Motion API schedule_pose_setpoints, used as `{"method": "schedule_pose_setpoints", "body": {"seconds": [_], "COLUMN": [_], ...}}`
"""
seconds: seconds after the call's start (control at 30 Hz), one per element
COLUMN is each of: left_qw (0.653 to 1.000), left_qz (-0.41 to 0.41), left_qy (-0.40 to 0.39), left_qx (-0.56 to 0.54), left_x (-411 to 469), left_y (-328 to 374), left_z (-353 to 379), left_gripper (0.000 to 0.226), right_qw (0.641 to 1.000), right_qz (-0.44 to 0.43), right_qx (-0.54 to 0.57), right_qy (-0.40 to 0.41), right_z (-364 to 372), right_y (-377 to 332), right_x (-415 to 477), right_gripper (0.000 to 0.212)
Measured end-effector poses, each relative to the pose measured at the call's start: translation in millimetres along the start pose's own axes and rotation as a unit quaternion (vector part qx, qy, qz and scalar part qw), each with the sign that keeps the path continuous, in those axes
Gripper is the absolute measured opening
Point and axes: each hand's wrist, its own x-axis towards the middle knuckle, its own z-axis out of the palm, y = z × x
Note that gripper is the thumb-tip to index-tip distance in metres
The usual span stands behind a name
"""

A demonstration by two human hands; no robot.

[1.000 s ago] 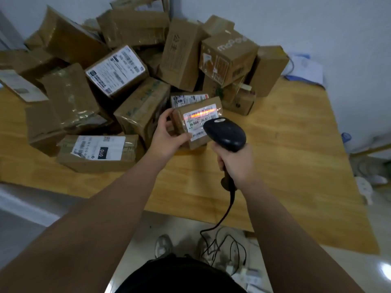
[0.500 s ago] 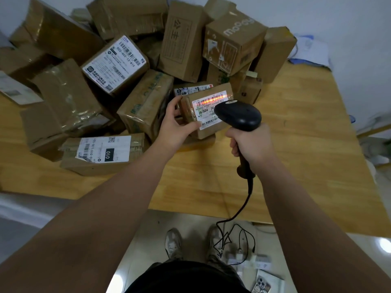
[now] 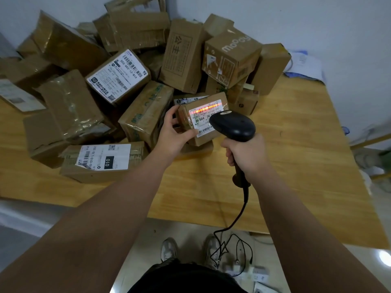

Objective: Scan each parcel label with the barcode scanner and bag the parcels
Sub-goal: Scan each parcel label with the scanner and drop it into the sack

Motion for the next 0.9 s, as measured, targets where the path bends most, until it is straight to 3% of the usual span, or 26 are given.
{"method": "schedule_pose_setpoints", "body": {"seconds": [0.27, 0.47, 0.67, 0.9], "left_qw": [0.995, 0.992, 0.994, 0.993], "left_qz": [0.078, 0.074, 0.027, -0.072], "left_qy": [0.045, 0.069, 0.078, 0.080], "left_qx": [0.043, 0.070, 0.066, 0.038], "left_x": [5.7, -0.4, -12.1, -4.4], "left_y": [16.9, 38.8, 41.5, 30.4], "left_z": [-24.0, -48.6, -58.5, -44.2], "left_gripper": [0.088, 0.087, 0.087, 0.090], "right_qw": [0.997, 0.992, 0.987, 0.949], "right_qz": [-0.056, -0.088, -0.052, 0.008], "right_qx": [0.008, -0.023, -0.074, -0.195], "right_qy": [-0.052, -0.088, -0.136, -0.248], "right_z": [-11.9, 1.7, 22.2, 5.1], "right_y": [-3.4, -22.3, -64.8, -138.1], "right_x": [0.0, 5.3, 20.3, 33.1], "right_gripper": [0.025, 0.033, 0.006, 0.009]}}
